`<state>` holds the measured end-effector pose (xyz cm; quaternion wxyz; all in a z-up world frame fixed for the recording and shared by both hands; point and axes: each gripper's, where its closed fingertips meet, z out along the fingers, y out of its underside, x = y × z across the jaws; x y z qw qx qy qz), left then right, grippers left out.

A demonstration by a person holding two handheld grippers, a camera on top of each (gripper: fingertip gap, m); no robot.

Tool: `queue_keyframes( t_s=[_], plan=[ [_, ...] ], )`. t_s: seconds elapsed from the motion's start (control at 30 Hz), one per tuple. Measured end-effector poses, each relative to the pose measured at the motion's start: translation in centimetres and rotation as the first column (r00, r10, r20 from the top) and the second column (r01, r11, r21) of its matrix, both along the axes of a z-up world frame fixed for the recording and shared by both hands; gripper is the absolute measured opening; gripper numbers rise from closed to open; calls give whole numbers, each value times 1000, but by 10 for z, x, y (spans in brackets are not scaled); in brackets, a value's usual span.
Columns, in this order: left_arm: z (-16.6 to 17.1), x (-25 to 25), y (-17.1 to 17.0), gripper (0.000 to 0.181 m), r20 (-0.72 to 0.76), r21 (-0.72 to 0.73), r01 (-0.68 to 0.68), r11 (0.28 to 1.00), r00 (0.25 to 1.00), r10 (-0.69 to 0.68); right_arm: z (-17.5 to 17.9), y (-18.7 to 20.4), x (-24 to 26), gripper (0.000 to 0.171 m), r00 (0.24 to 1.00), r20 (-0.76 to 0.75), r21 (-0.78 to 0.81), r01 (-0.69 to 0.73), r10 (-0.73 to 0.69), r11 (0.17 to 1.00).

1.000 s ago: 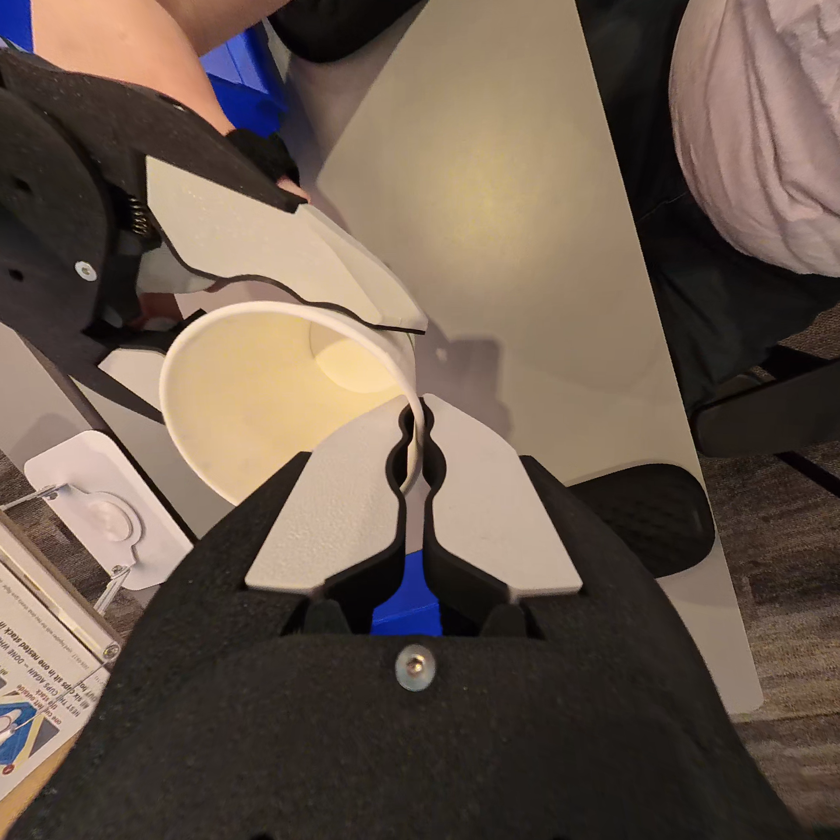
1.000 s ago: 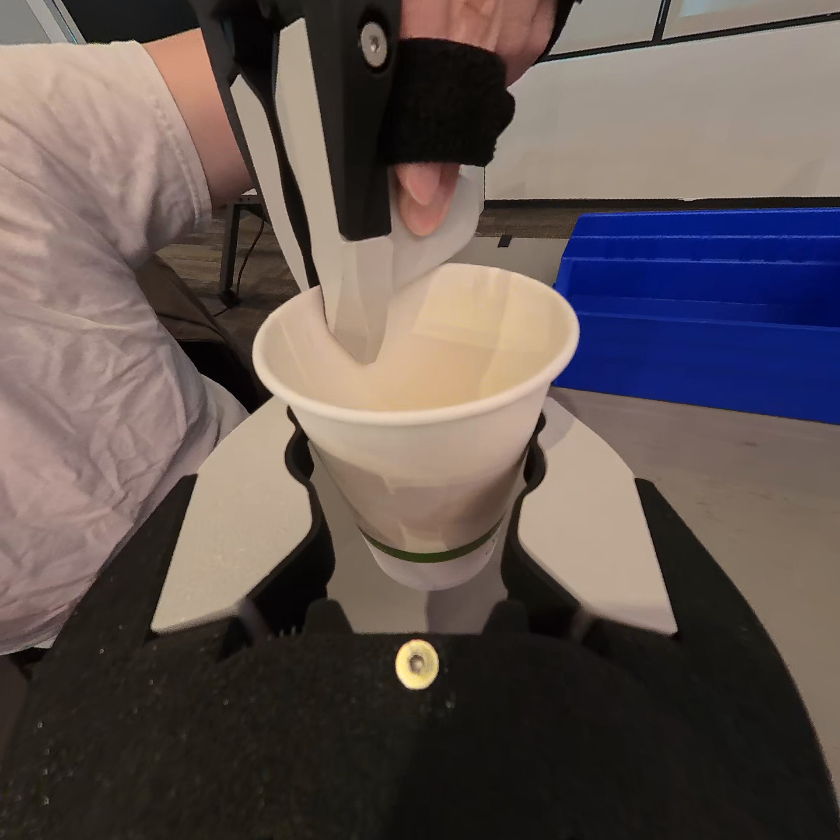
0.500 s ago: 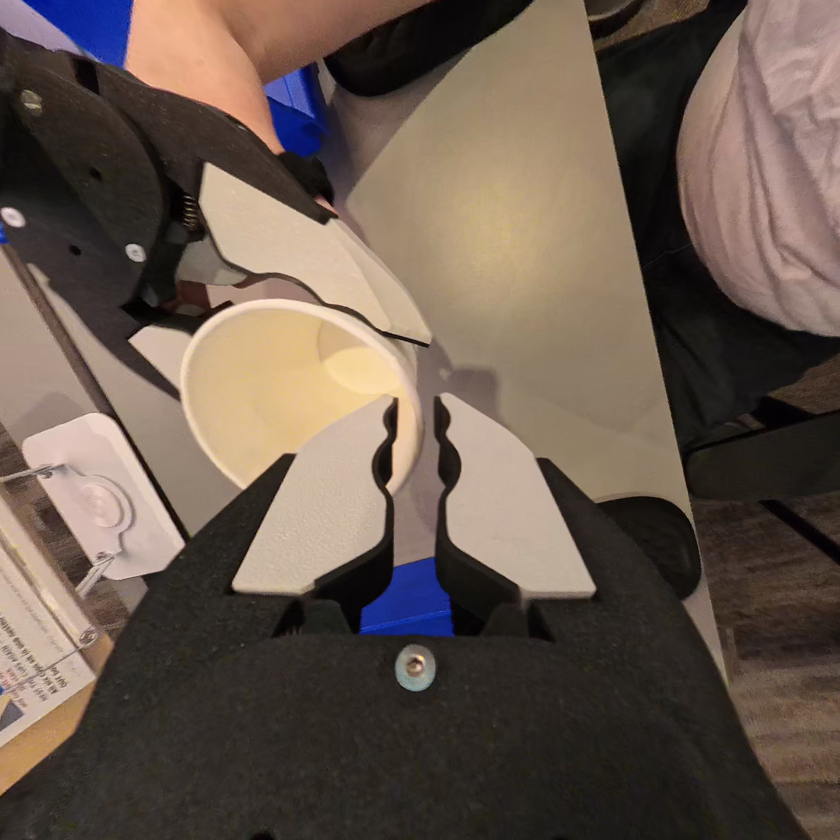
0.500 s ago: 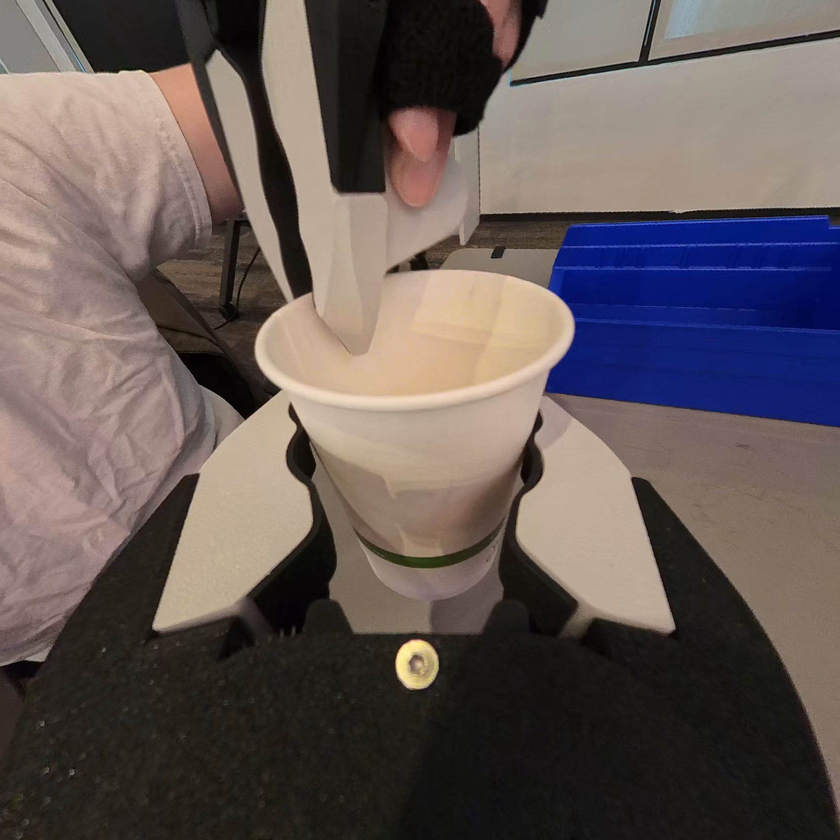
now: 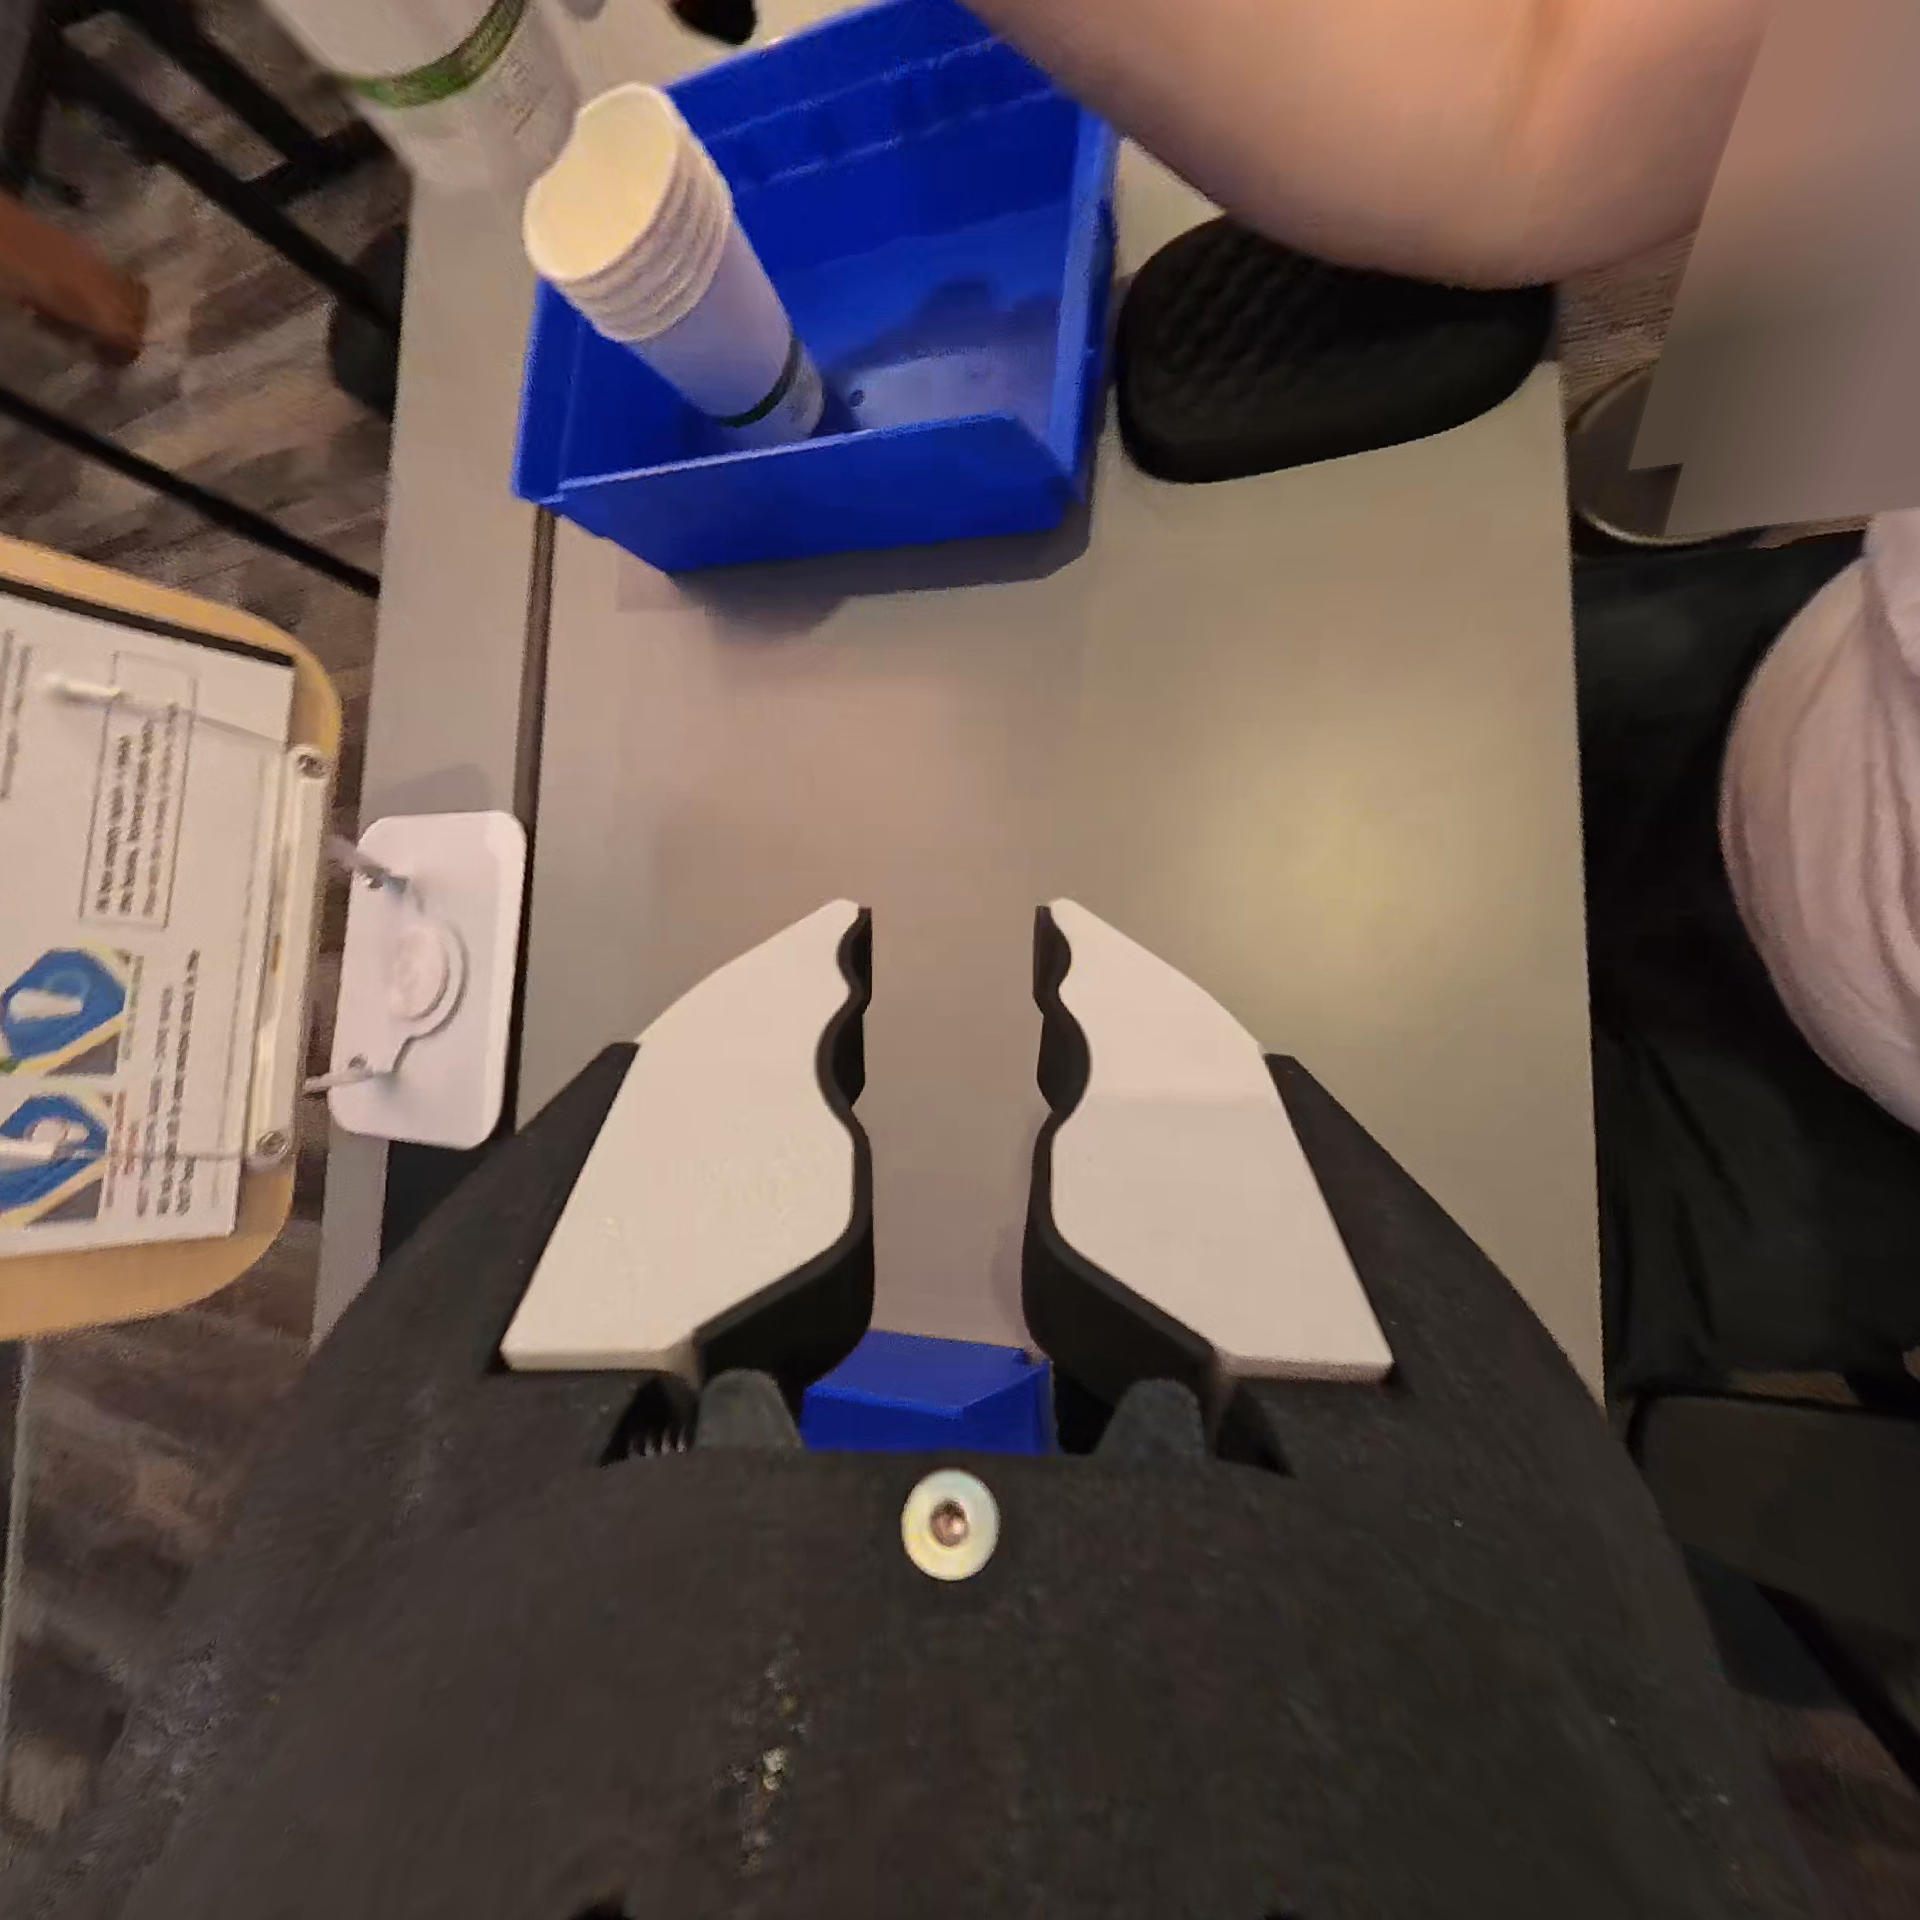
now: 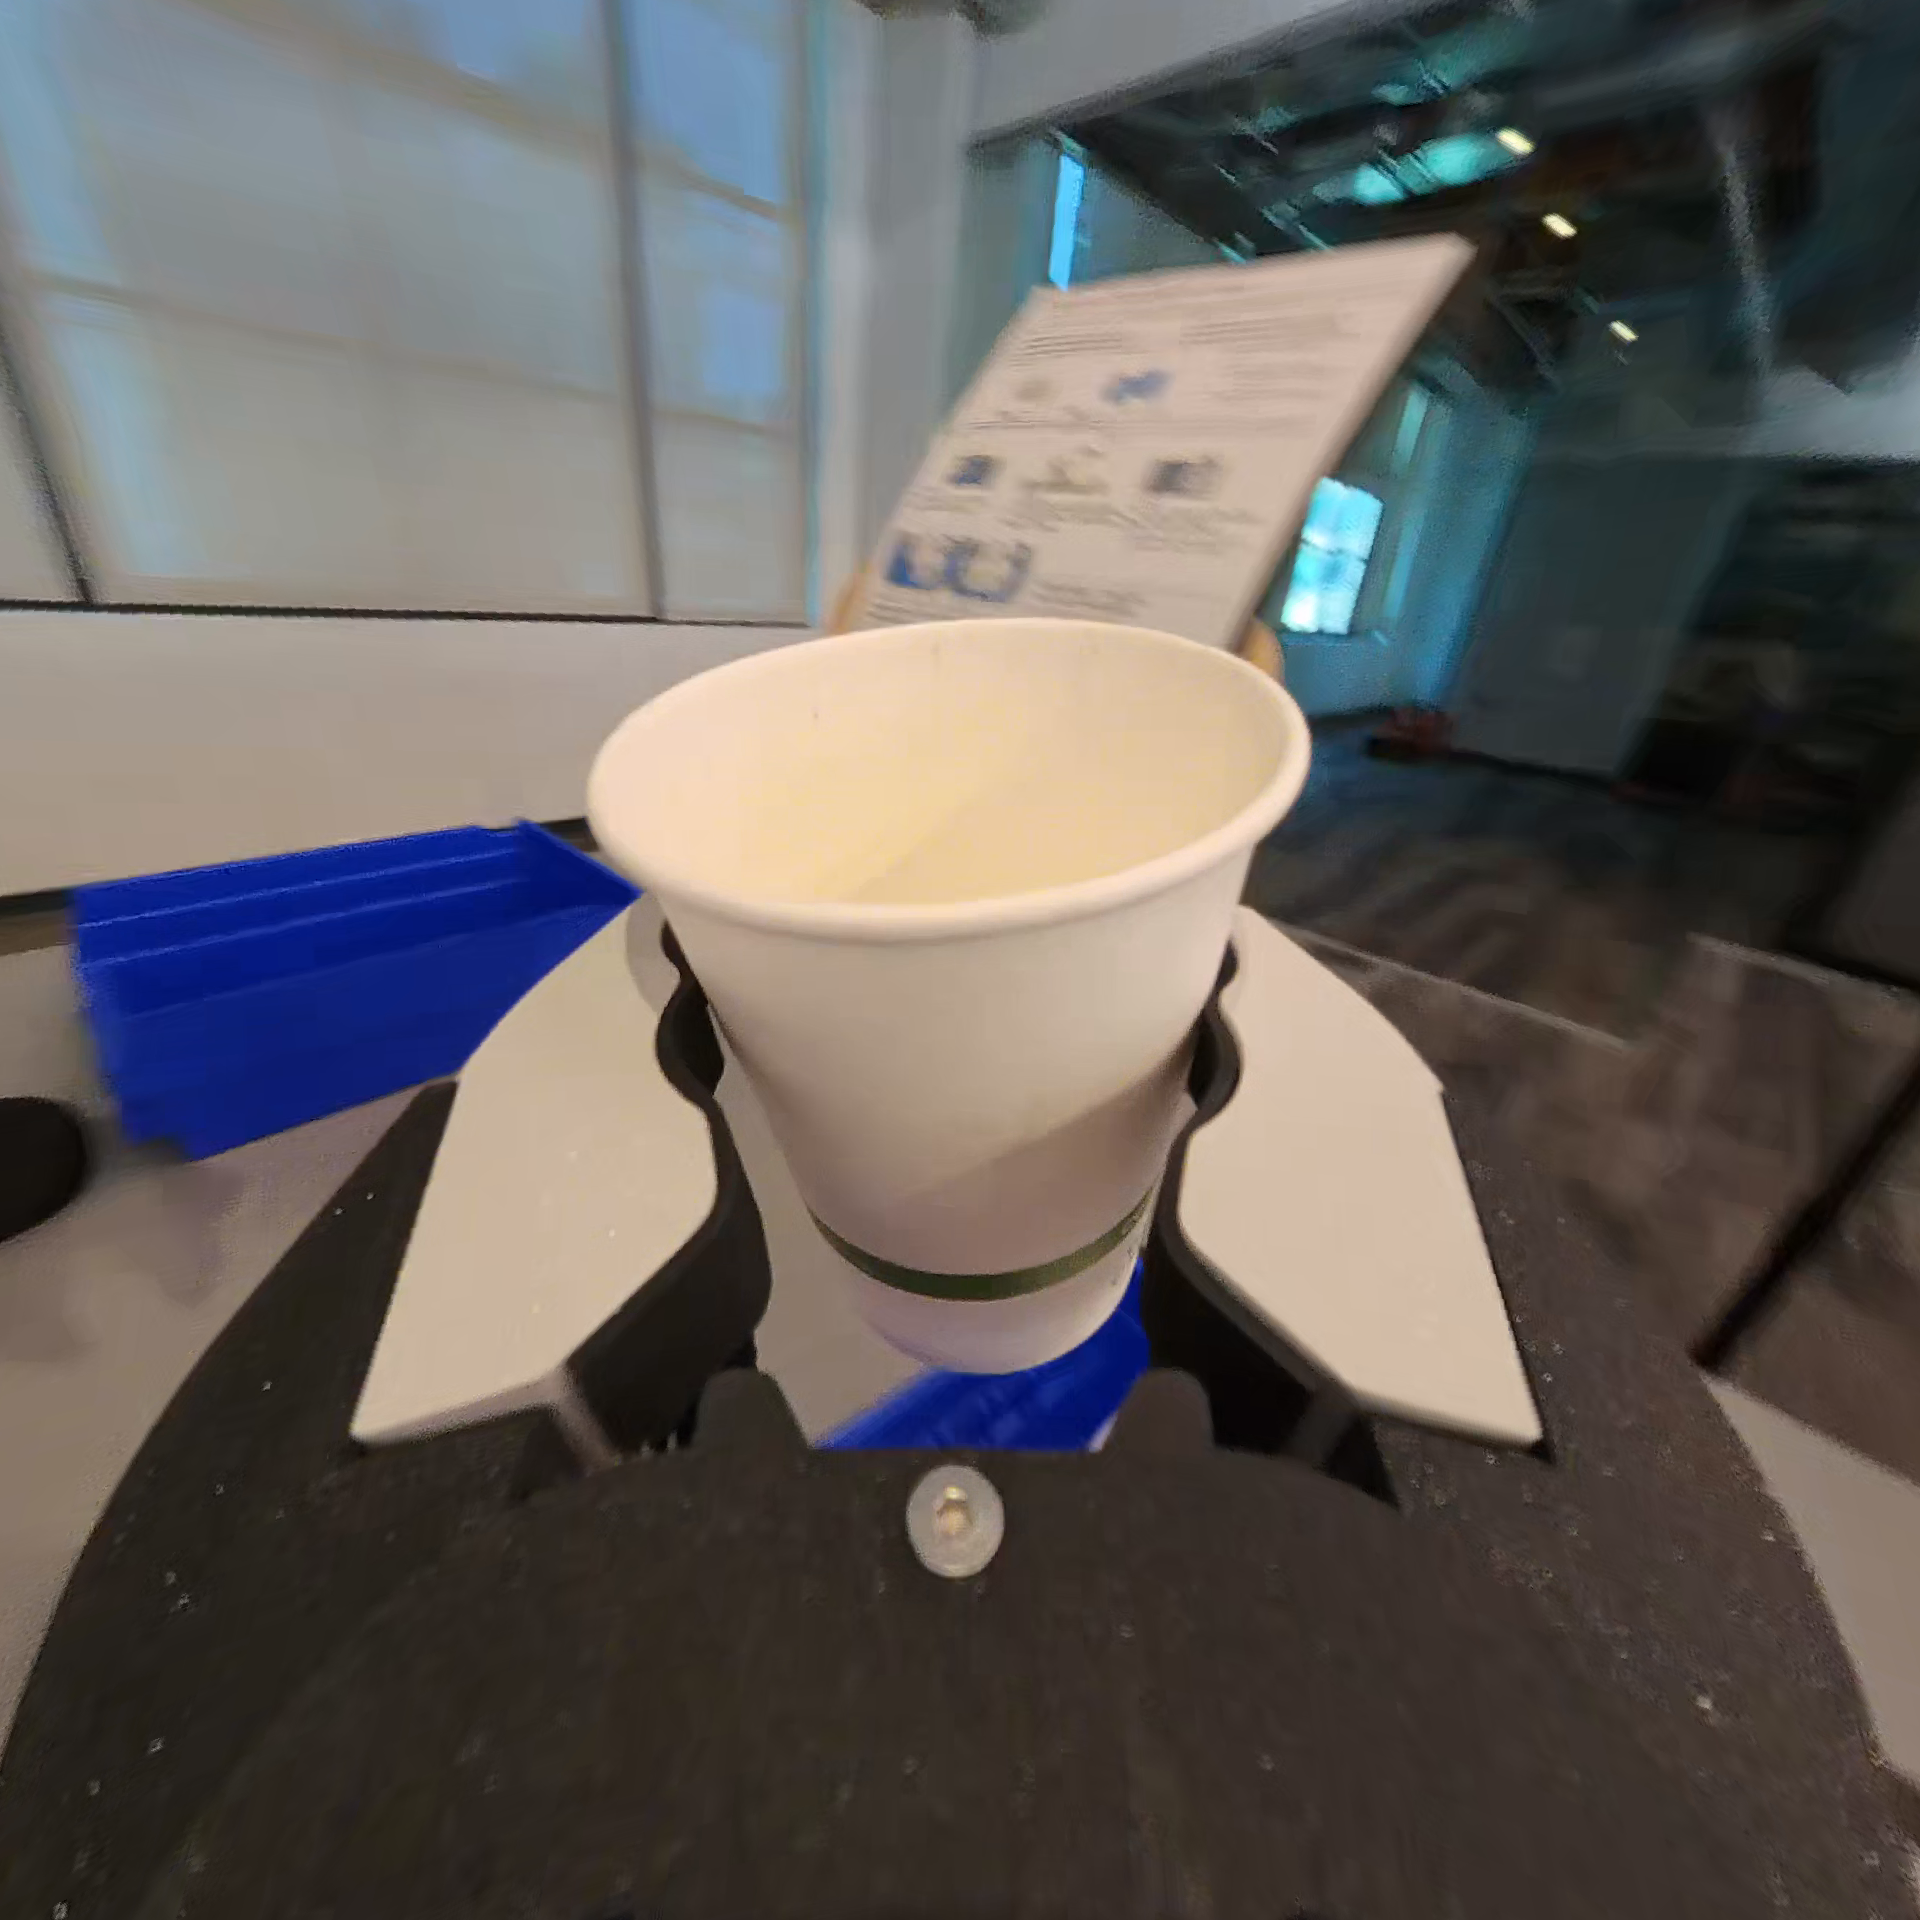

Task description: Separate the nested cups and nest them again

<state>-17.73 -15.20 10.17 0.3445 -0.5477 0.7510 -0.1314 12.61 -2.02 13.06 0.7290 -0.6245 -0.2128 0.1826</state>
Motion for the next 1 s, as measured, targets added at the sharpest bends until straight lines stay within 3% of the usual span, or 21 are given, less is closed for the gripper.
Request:
queue_keyframes(
  t_s=[0.13,0.23,0.67,0.8,1.0],
  plan=[
    [-8,-9,14,24,23,50,-141,989,990,140,-33,25,58,89,970,29,-63,244,-243,968],
    [-12,-11,19,23,51,19,-199,980,979,198,-46,30,68,90,960,46,-113,280,-276,953],
    [-21,-6,18,22,52,28,-210,977,977,209,-100,41,78,91,975,66,-335,221,-211,916],
    [-21,-4,18,22,48,28,-203,979,978,202,-117,33,78,92,977,136,-437,207,-163,875],
    [-23,0,17,22,40,27,-196,980,980,195,-134,28,81,91,929,326,-495,325,-174,806]
  ],
)
